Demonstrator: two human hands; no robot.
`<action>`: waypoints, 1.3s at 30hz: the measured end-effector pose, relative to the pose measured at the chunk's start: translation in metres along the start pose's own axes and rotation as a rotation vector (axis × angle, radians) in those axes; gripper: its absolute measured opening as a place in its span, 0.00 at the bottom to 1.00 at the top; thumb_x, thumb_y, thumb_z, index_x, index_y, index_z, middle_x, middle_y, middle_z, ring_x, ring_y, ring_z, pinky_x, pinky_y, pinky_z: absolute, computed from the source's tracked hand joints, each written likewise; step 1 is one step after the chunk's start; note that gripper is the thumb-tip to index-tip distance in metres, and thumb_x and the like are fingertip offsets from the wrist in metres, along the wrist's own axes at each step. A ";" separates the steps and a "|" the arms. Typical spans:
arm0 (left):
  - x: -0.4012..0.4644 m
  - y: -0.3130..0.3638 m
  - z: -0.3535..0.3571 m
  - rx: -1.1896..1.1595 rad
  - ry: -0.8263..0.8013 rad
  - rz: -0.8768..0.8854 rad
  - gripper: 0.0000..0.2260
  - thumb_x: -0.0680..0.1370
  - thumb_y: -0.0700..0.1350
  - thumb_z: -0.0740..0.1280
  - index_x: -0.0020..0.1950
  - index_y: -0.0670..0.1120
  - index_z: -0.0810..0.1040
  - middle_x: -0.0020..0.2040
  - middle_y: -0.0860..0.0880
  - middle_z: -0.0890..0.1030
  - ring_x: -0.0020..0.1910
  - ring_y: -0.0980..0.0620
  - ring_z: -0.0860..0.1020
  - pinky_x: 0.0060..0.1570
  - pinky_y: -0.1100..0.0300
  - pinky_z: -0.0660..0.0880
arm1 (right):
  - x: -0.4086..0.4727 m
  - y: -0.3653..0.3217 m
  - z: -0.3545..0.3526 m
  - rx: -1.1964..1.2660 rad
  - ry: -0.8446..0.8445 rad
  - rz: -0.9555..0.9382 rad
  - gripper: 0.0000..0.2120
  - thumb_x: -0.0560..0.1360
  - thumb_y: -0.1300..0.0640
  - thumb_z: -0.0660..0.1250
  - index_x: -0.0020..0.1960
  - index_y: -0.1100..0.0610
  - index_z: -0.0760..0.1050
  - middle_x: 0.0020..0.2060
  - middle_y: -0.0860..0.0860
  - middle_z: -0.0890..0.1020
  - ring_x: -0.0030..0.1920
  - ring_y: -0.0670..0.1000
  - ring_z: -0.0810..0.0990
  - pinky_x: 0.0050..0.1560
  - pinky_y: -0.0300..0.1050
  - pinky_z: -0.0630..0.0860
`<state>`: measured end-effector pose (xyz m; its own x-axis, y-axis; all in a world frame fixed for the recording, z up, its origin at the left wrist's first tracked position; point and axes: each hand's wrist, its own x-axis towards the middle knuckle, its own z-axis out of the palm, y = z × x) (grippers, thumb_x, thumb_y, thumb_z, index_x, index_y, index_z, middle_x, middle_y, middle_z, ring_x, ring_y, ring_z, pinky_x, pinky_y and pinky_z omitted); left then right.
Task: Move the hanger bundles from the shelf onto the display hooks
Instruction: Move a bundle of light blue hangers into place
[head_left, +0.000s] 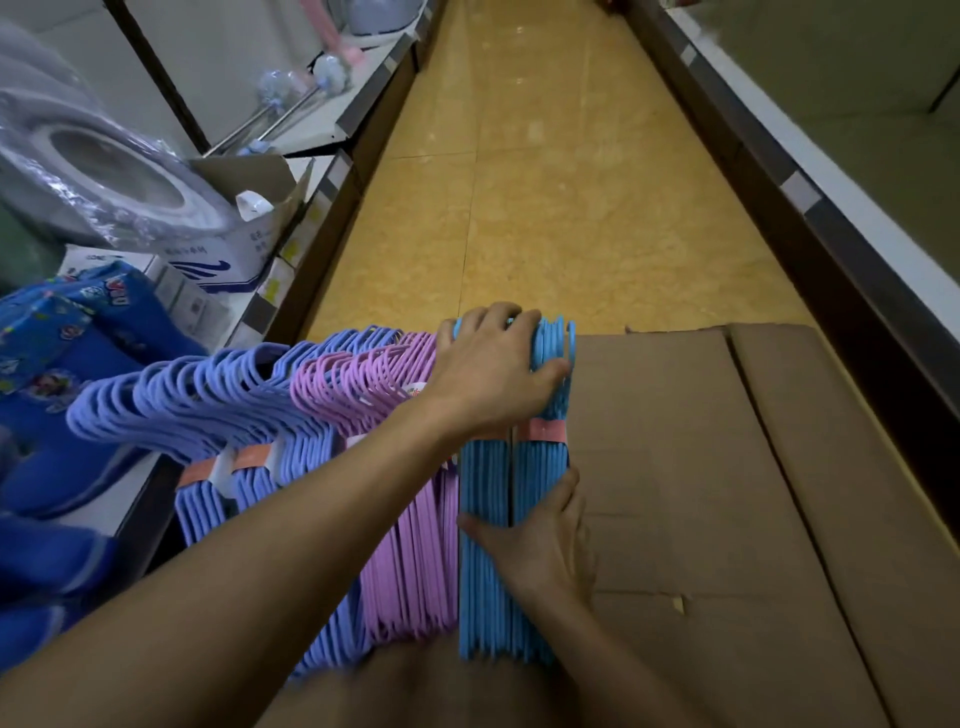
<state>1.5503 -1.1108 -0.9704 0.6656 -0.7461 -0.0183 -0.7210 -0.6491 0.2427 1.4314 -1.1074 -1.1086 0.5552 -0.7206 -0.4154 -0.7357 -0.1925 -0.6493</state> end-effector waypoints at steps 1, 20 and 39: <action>0.001 0.004 -0.001 -0.011 -0.017 0.000 0.28 0.80 0.61 0.57 0.77 0.50 0.62 0.77 0.49 0.64 0.76 0.47 0.59 0.74 0.44 0.54 | 0.000 -0.004 0.003 -0.001 0.022 0.032 0.67 0.57 0.27 0.73 0.78 0.53 0.35 0.75 0.54 0.60 0.73 0.58 0.65 0.68 0.61 0.68; -0.017 0.000 -0.022 -0.604 0.016 0.018 0.24 0.79 0.56 0.65 0.74 0.51 0.69 0.73 0.54 0.68 0.71 0.56 0.67 0.70 0.55 0.65 | 0.003 -0.035 0.033 -0.127 0.280 0.245 0.58 0.66 0.33 0.71 0.76 0.58 0.39 0.69 0.57 0.64 0.66 0.60 0.69 0.61 0.58 0.70; -0.029 -0.030 0.028 -1.050 -0.009 -0.427 0.27 0.79 0.58 0.64 0.72 0.42 0.70 0.65 0.46 0.76 0.54 0.52 0.81 0.49 0.60 0.77 | 0.032 0.045 -0.116 0.483 0.112 -0.173 0.12 0.69 0.64 0.70 0.47 0.57 0.69 0.33 0.50 0.73 0.29 0.44 0.73 0.30 0.38 0.72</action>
<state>1.5470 -1.0740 -1.0044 0.8142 -0.4967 -0.3006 0.0862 -0.4086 0.9086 1.3712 -1.2167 -1.0767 0.5886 -0.7771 -0.2227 -0.3597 -0.0050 -0.9331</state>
